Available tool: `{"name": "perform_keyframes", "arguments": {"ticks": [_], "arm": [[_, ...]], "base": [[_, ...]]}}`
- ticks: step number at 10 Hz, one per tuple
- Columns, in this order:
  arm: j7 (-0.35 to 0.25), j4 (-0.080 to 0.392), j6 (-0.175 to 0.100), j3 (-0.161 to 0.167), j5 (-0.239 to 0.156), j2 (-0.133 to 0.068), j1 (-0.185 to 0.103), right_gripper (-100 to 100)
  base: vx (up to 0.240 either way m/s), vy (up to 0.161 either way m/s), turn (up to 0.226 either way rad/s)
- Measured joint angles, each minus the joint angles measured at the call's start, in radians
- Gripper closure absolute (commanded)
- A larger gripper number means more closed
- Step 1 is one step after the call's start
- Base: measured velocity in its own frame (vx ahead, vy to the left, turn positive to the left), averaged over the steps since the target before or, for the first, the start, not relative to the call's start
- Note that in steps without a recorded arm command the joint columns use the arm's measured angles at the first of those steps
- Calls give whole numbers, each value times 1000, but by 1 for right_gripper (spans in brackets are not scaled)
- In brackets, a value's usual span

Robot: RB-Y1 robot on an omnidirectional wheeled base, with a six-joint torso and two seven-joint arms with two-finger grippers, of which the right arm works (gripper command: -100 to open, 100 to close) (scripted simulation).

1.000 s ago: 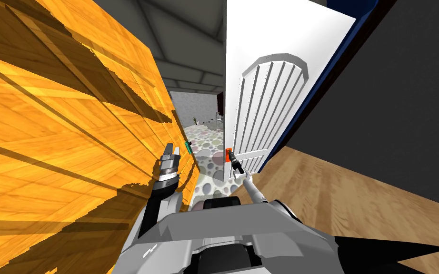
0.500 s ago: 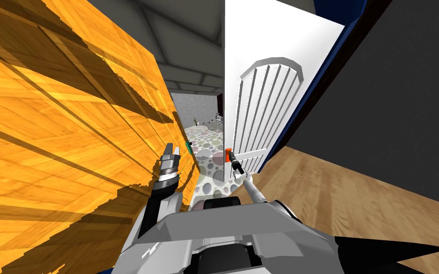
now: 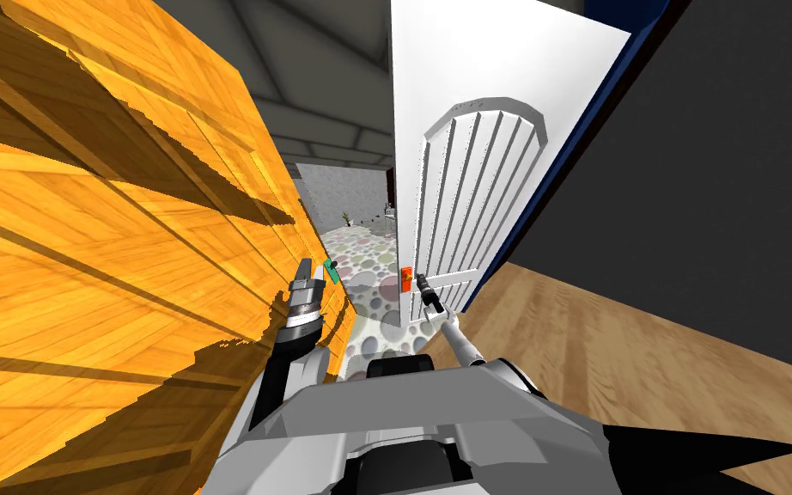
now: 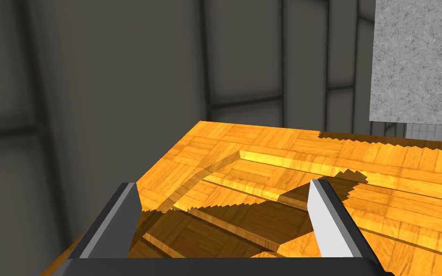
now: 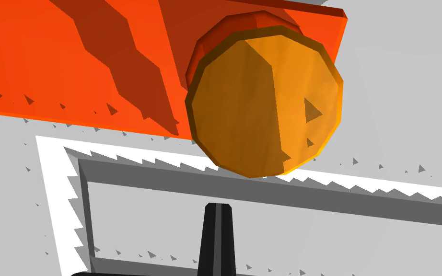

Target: Push the door open

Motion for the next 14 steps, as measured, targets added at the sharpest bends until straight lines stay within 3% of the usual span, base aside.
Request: {"name": "perform_keyframes", "arguments": {"ticks": [4, 7, 14], "arm": [[-8, -8, 12, 8, -4, 6, 0, -100], [-14, -23, 24, 15, -7, 27, 3, -100], [-9, -15, 14, 4, -8, 10, 1, -100]], "base": [[-210, 32, -14], [-202, 35, -18], [173, 38, 20]]}}
